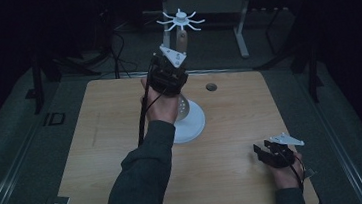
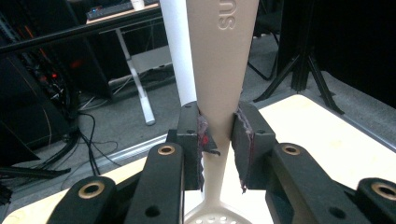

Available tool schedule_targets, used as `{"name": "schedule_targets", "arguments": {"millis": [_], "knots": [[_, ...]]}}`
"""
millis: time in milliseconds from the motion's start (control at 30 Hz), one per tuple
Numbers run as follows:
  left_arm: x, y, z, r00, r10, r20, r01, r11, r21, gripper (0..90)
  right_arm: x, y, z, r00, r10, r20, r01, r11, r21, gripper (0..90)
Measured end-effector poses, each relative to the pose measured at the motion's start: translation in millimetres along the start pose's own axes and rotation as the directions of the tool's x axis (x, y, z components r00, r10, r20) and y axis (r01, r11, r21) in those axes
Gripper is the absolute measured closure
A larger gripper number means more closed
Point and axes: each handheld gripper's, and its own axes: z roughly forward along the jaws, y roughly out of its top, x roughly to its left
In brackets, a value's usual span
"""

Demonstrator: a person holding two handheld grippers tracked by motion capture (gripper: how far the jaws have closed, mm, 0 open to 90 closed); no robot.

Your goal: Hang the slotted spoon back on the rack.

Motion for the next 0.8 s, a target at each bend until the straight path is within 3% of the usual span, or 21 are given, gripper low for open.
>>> {"name": "schedule_targets", "arguments": {"millis": [800], "knots": [[5.6,5.3,9.4,1.0000,-0.002,0.007,0.001,0.9997,0.026,73.9,-0.1,-0.4,0.1,1.0000,0.003,-0.001,-0.003,1.000,0.002,49.0]]}}
